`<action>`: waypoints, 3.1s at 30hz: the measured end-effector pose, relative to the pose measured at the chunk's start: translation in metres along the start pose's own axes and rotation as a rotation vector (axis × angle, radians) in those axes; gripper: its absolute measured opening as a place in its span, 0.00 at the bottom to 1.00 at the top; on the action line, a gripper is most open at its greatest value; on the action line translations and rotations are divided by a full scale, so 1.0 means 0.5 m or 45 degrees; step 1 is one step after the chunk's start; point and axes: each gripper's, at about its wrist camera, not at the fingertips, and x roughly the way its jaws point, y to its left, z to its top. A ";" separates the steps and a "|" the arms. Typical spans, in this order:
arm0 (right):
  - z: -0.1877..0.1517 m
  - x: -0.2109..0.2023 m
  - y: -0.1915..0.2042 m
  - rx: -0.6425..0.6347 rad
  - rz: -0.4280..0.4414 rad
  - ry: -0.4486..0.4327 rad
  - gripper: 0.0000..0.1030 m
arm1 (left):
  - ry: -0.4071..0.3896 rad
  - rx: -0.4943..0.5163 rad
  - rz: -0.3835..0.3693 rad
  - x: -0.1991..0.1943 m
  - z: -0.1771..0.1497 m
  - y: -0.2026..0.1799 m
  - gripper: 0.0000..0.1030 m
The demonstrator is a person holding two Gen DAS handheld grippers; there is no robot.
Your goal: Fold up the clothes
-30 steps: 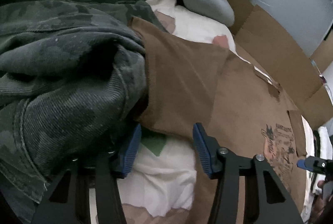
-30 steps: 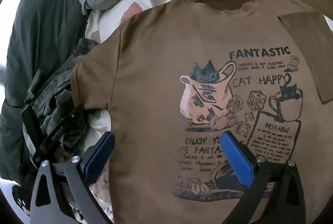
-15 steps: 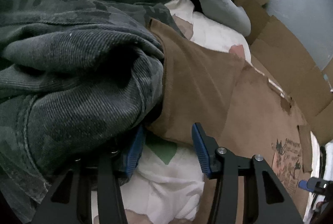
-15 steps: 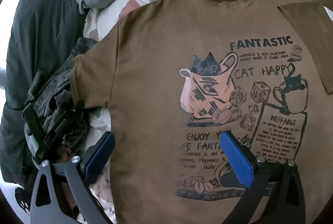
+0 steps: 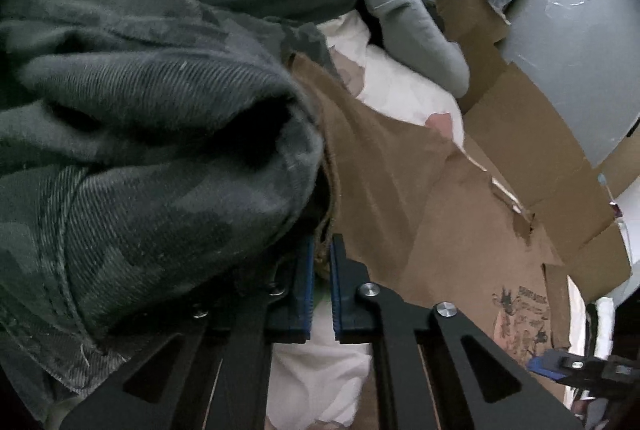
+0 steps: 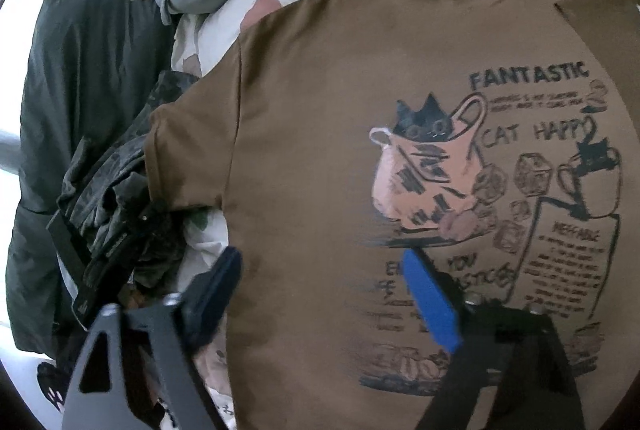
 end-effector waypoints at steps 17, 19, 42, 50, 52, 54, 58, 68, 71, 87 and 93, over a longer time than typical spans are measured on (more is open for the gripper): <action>0.023 0.171 0.067 0.046 0.286 0.148 0.16 | 0.043 0.130 -0.138 -0.027 0.049 -0.072 0.05; 0.024 0.187 0.069 0.064 0.310 0.156 0.15 | 0.058 0.143 -0.147 -0.027 0.052 -0.076 0.05; 0.049 0.293 0.086 0.190 0.416 0.199 0.07 | 0.158 0.199 -0.324 -0.035 0.028 -0.122 0.04; 0.041 0.299 0.062 0.243 0.455 0.187 0.07 | 0.210 0.181 -0.407 -0.009 0.001 -0.155 0.04; 0.037 0.298 0.056 0.249 0.459 0.178 0.07 | 0.225 0.184 -0.420 -0.003 -0.003 -0.161 0.04; 0.035 0.298 0.051 0.258 0.460 0.168 0.06 | 0.241 0.188 -0.431 0.004 -0.007 -0.167 0.04; 0.032 0.298 0.042 0.281 0.466 0.156 0.04 | 0.267 0.213 -0.441 0.015 -0.017 -0.178 0.04; 0.022 0.313 0.046 0.337 0.519 0.166 0.09 | 0.460 0.159 -0.449 0.064 -0.033 -0.178 0.29; 0.020 0.303 0.043 0.344 0.544 0.165 0.22 | 0.445 0.166 -0.455 0.049 -0.031 -0.182 0.66; -0.003 0.175 -0.004 0.317 0.418 0.083 0.47 | 0.361 0.071 -0.261 0.072 -0.010 -0.112 0.66; -0.016 0.155 -0.009 0.313 0.386 0.070 0.47 | 0.357 0.011 -0.227 0.121 -0.013 -0.093 0.66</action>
